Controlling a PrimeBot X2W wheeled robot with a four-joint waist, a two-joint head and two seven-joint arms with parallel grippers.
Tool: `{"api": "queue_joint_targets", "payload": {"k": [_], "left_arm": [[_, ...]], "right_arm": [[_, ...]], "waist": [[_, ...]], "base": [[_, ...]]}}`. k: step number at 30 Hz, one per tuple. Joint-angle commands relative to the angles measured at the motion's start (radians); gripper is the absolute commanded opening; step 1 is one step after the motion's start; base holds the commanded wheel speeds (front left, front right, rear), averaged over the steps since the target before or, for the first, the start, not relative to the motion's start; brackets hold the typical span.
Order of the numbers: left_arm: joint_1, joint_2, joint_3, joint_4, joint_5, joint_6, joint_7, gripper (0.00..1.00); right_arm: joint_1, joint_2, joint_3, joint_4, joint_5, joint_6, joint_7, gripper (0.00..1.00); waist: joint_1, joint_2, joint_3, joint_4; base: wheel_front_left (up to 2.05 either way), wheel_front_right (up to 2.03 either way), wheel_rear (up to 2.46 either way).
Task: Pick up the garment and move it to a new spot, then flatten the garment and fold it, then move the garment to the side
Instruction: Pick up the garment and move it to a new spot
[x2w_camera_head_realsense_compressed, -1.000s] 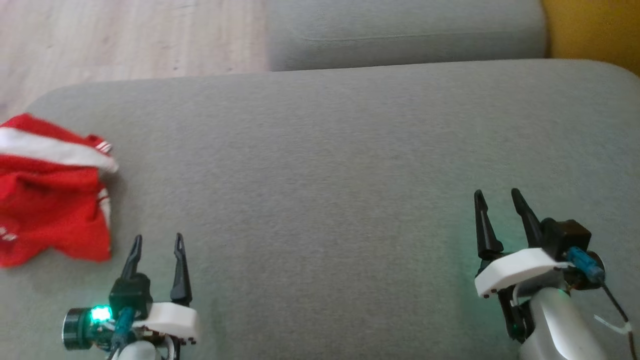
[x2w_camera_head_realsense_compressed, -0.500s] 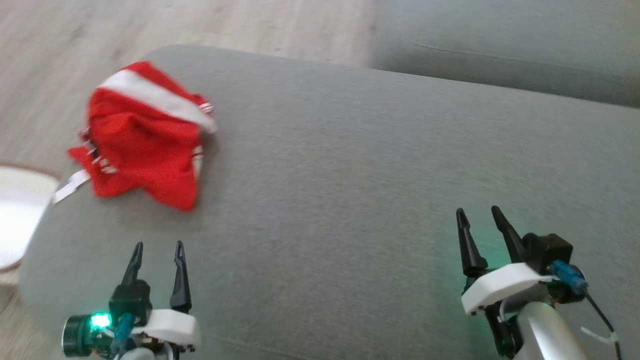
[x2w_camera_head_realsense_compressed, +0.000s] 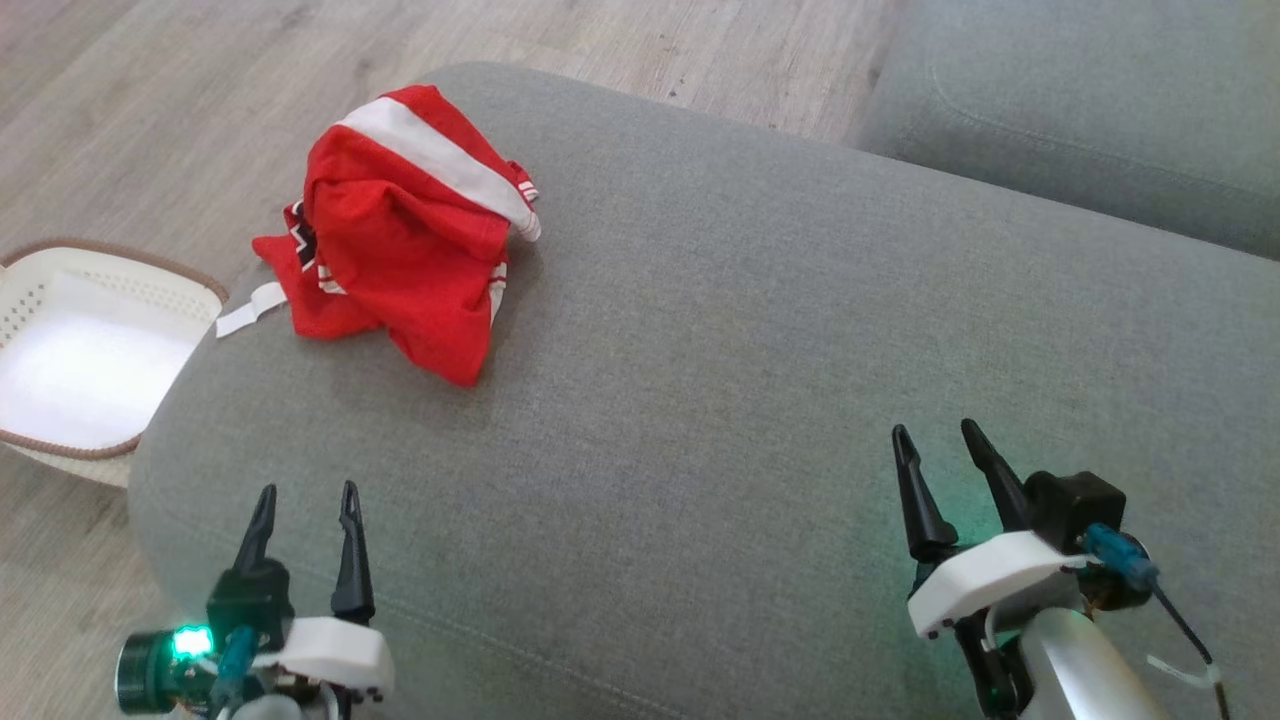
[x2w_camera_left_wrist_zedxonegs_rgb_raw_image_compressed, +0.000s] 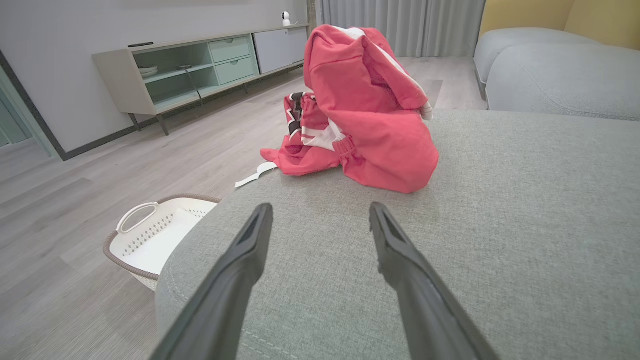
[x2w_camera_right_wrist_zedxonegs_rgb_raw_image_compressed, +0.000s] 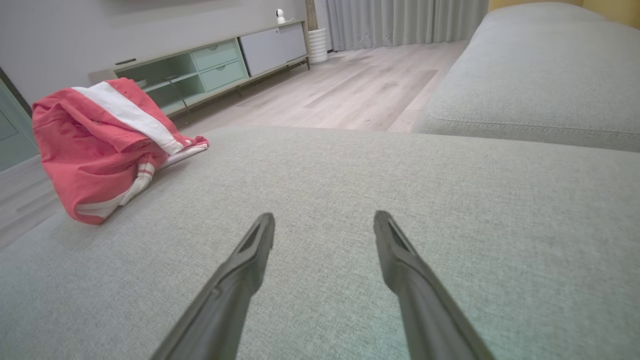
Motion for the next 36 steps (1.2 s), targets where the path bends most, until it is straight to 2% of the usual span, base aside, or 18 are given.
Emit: {"api": "queue_joint_targets", "payload": {"k": [1,7,12,19,23,31,36], "left_arm": [[-0.039,0.017,0.036,-0.029,0.008,-0.006,-0.012,1.00],[-0.127,0.034,0.068,-0.063,-0.007,-0.013,-0.012,1.00],[-0.268,0.094,0.091,-0.018,-0.010,-0.039,-0.012,1.00],[-0.512,0.213,0.076,0.151,-0.009,-0.109,-0.009,1.00],[-0.632,0.269,0.047,0.255,-0.016,-0.133,0.014,1.00],[-0.791,0.356,0.028,0.436,-0.076,-0.145,0.075,1.00],[-0.820,0.374,0.046,0.536,-0.107,-0.142,0.113,1.00]], "right_arm": [[-0.024,-0.003,0.027,-0.023,-0.001,-0.001,-0.014,1.00],[-0.031,-0.003,0.032,-0.019,-0.011,-0.001,-0.014,1.00],[-0.047,-0.003,0.044,-0.020,-0.027,-0.001,-0.014,1.00],[-0.090,-0.003,0.053,-0.028,-0.068,-0.001,-0.014,1.00],[-0.110,-0.006,0.045,-0.036,-0.092,-0.001,-0.014,1.00],[-0.146,-0.025,0.041,-0.063,-0.110,-0.001,-0.014,1.00],[-0.152,-0.026,0.043,-0.065,-0.107,-0.001,-0.014,1.00]], "waist": [[0.0001,0.0000,0.005,-0.002],[0.0001,0.0000,0.046,-0.026],[0.0001,0.0000,0.103,-0.064],[0.0001,0.0000,0.203,-0.132],[0.0001,0.0000,0.260,-0.163],[0.0001,0.0000,0.368,-0.215],[0.0001,0.0000,0.392,-0.239]], "base": [[0.00,0.00,0.00],[0.00,0.00,0.00],[0.00,0.00,0.00],[0.00,0.00,0.00],[0.00,0.00,0.00],[0.00,0.00,0.00],[0.00,0.00,0.00]]}}
